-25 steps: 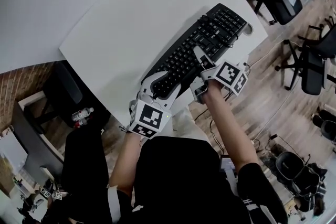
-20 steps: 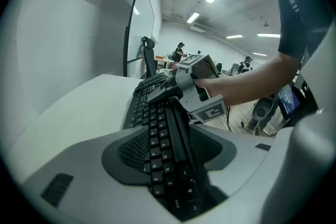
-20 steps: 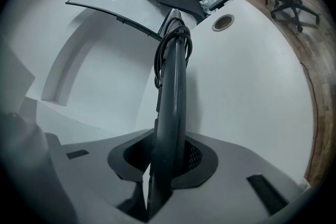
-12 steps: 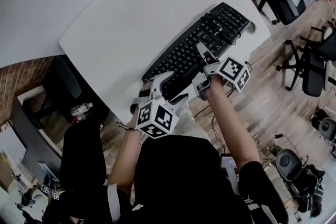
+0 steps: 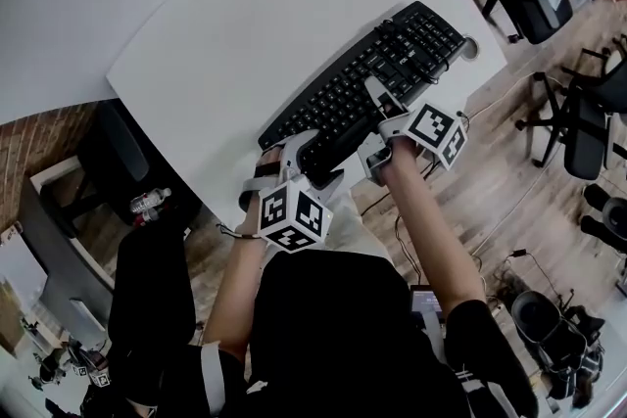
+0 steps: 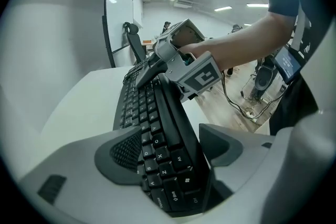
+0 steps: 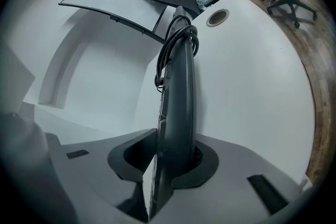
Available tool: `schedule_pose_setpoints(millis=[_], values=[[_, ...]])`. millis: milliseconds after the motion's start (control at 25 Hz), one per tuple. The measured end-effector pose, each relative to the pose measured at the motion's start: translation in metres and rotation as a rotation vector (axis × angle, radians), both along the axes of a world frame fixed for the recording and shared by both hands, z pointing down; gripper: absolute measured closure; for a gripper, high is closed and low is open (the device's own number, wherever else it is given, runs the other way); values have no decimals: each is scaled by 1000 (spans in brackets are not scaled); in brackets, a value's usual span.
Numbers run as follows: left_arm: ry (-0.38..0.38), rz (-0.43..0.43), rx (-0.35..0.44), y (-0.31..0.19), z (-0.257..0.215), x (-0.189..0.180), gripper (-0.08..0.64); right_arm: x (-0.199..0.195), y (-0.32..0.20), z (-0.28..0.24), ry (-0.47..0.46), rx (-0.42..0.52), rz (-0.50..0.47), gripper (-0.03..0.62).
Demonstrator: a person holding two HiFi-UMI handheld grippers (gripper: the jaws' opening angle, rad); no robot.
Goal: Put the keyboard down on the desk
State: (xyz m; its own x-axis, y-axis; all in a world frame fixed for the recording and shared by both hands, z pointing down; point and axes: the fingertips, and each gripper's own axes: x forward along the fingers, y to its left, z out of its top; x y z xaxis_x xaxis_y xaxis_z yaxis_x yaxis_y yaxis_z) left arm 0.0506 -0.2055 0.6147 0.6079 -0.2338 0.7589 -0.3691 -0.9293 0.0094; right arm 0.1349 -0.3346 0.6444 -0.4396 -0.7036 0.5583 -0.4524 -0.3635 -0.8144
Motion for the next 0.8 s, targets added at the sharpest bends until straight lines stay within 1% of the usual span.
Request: schedule_pose_setpoints(millis=[40, 120, 200, 320, 440, 560, 800], values=[[-7, 1, -7, 1, 1, 1, 209, 1, 0, 0, -4, 0, 0, 483], [-4, -11, -49, 0, 2, 1, 228, 2, 0, 1, -9, 2, -4, 483], [-9, -14, -72, 1, 3, -6, 237, -3, 2, 1, -13, 2, -13, 480], [-32, 4, -49, 6, 10, -18, 268, -9, 6, 1, -22, 4, -18, 476], [-7, -23, -63, 1, 9, -18, 305, -7, 0, 1, -25, 8, -21, 476], [16, -46, -78, 0, 9, -17, 307, -8, -2, 2, -24, 10, -36, 474], [13, -64, -51, -3, 9, -19, 310, -10, -5, 1, -34, 22, -50, 474]])
